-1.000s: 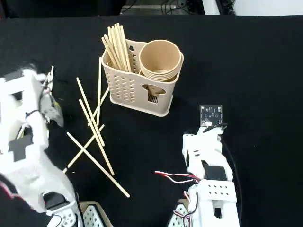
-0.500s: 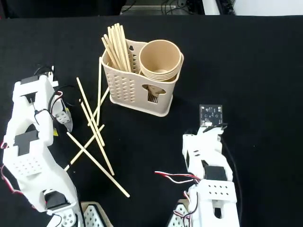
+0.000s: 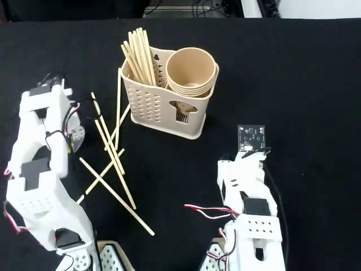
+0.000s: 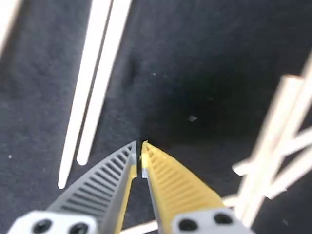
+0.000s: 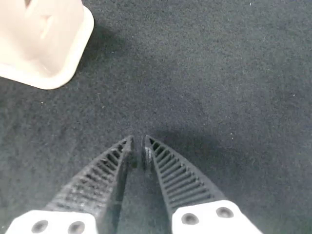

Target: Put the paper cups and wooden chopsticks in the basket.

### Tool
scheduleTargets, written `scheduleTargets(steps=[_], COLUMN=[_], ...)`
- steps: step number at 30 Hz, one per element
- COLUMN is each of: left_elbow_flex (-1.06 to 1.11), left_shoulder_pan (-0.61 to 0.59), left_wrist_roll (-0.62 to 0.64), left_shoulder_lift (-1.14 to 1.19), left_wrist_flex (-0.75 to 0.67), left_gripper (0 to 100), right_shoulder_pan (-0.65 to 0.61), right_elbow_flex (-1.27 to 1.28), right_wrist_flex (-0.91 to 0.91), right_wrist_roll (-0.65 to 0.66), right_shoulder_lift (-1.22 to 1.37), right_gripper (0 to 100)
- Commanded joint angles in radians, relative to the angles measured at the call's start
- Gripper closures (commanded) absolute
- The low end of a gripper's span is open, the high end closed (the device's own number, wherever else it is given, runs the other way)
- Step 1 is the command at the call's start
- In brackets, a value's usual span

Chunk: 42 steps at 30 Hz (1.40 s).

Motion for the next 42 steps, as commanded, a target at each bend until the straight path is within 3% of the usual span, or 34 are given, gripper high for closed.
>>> scheduleTargets(steps=[1,5,8,13,17,21,27,31,36,42], left_elbow_flex=[-0.028,-0.039,-0.088,-0.186,-0.285,-0.429,-0.685,-0.831,-0.984,-1.098], left_shoulder_pan=[0.061,0.028,-0.027,-0.093,-0.107,-0.107,-0.104,-0.122,-0.133,-0.133], left_wrist_roll=[0.009,-0.015,-0.115,-0.166,-0.184,-0.23,-0.336,-0.43,-0.545,-0.582], left_shoulder_lift=[-0.173,-0.284,-0.339,-0.287,-0.158,0.037,0.353,0.523,0.615,0.652], left_wrist_flex=[0.034,0.025,0.011,0.011,0.011,0.018,0.015,0.025,0.147,0.298], left_gripper=[97,97,96,85,84,74,74,78,98,97], right_shoulder_pan=[-0.012,-0.011,-0.011,-0.012,-0.012,-0.012,-0.011,-0.009,-0.011,-0.011], right_elbow_flex=[-0.002,-0.002,-0.002,-0.002,0.001,0.001,0.001,0.001,0.001,0.001], right_wrist_flex=[-0.009,-0.009,-0.009,-0.009,-0.008,-0.008,-0.008,-0.008,-0.008,-0.008], right_wrist_roll=[0.006,0.006,0.006,0.025,0.057,0.058,0.06,0.06,0.06,0.06], right_shoulder_lift=[-0.015,-0.015,-0.015,-0.015,-0.015,-0.015,-0.015,-0.015,-0.015,-0.015], right_gripper=[95.7,95.7,95.7,95.9,95.9,95.9,95.9,95.9,95.9,95.9])
